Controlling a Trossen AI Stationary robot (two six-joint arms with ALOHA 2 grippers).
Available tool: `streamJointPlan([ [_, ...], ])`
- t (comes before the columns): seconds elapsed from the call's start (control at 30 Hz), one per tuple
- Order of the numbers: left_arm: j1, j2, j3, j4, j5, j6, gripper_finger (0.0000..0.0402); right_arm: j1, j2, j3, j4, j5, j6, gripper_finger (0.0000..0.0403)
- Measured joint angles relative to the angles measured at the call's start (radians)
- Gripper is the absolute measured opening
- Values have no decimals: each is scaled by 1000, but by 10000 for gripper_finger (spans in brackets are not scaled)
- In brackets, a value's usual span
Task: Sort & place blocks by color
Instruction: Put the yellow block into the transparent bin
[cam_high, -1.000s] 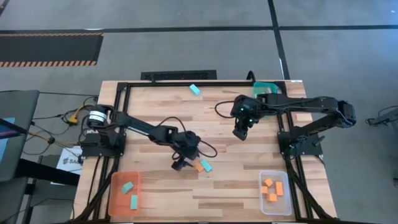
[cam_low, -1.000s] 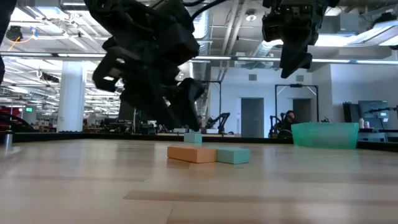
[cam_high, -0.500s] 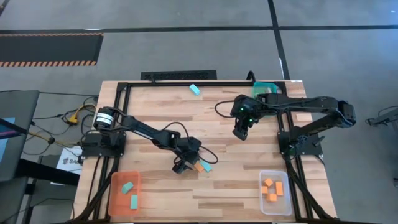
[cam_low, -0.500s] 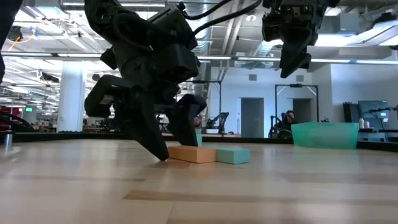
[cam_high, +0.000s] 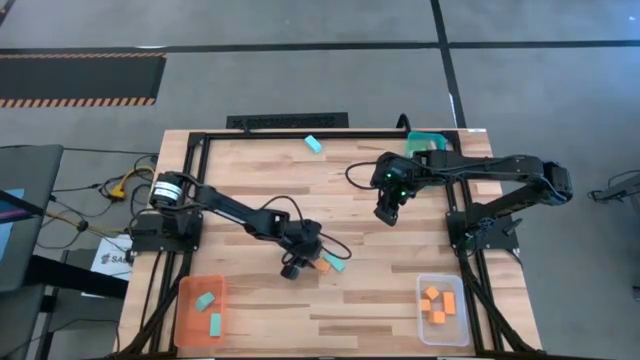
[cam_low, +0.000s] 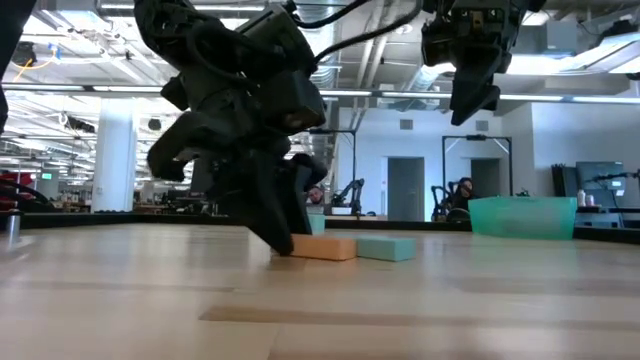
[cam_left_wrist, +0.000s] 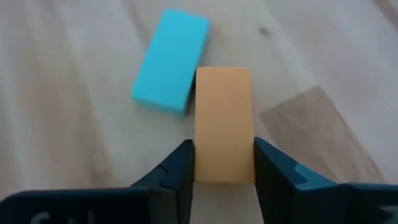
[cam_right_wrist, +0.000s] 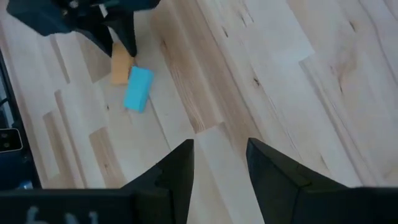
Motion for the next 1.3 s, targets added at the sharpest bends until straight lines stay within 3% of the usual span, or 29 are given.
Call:
streamJointPlan([
  [0.13,12,-71,-2,-34,2,-126,102,16,0,0,24,0,-26,168],
  [0.23,31,-168,-1,-137,81,-175,102,40,0,0,73,-1,-68,168],
  [0.5,185,-451,-38,-437,206,-167,102,112,0,0,409,-27,-222,168],
  [0.57,257,-507,-64,-399,256,-209,102,127,3,0,508,-27,-299,168],
  [0.67,347,-543,-101,-253,426,-375,102,146,23,0,653,-27,-430,168],
  [0.77,372,-545,-122,-58,596,-558,102,159,47,4,798,-27,-544,168],
  [0.83,367,-546,-126,26,647,-611,102,170,54,-1,827,-26,-561,168],
  [1.13,342,-545,-127,137,617,-699,102,209,118,3,905,-26,-533,173],
  [1.3,341,-545,-127,141,617,-705,104,233,151,28,896,-13,-590,210],
])
